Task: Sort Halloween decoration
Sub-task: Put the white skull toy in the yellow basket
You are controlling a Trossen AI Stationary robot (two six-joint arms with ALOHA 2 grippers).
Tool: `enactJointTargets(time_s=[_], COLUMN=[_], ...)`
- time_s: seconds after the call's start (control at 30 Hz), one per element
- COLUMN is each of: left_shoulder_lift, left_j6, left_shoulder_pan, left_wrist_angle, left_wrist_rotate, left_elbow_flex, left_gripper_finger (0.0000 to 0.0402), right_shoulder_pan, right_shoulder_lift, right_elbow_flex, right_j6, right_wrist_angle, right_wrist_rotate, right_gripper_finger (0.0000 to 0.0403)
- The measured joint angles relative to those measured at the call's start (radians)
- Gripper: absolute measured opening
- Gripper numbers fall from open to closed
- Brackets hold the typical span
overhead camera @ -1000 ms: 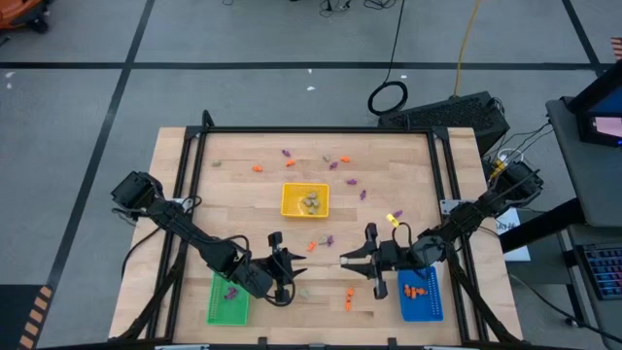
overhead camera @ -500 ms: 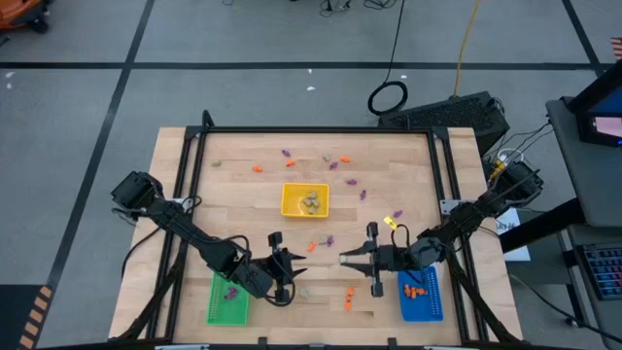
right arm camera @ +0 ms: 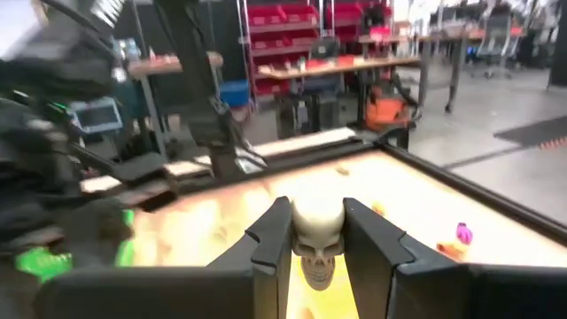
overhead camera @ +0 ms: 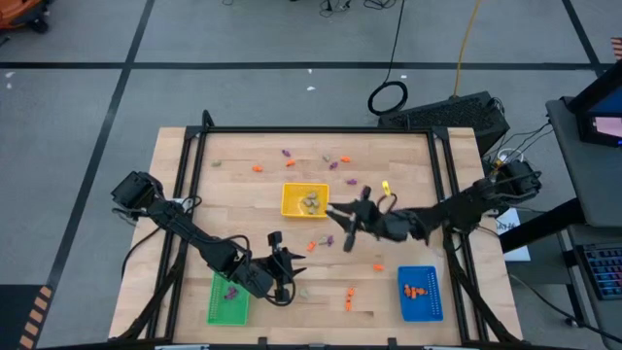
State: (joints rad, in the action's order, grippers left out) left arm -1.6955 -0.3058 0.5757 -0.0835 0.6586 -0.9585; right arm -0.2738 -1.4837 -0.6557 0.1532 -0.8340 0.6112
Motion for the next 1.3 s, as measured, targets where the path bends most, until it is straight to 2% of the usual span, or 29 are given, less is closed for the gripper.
enactJointTargets(time_s=[0.23,0.43,0.53,0.67,1.0,1.3], left_shoulder_lift=[0.0,0.0,0.0,0.0,0.0,0.0], left_j6=[-0.025,-0.029,-0.03,-0.03,-0.03,-0.032], left_shoulder_pan=[0.002,0.002,0.002,0.002,0.002,0.002], left_wrist_angle=[0.055,0.074,0.07,0.071,0.074,0.073], left_wrist_rotate=[0.0,0.0,0.0,0.0,0.0,0.0], left_elbow_flex=[0.0,0.0,0.0,0.0,0.0,0.0], left_gripper_finger=[0.0132,0.0132,0.0132,0.0132,0.0132,0.0132], right_shoulder_pan=[0.157,0.228,0.258,0.278,0.281,0.283], right_shoulder_lift=[0.0,-0.026,-0.072,-0.164,-0.341,-0.393], right_elbow_flex=[-0.061,-0.061,-0.061,-0.061,-0.071,-0.128], right_j6=[0.071,0.07,0.073,0.091,0.097,0.097], right_wrist_angle=[0.158,0.158,0.159,0.119,0.013,0.016], right_wrist_rotate=[-0.131,-0.199,-0.205,-0.276,-0.279,-0.248], right_gripper_finger=[0.0066,0.0066,0.0066,0.0066,0.0066,0.0069])
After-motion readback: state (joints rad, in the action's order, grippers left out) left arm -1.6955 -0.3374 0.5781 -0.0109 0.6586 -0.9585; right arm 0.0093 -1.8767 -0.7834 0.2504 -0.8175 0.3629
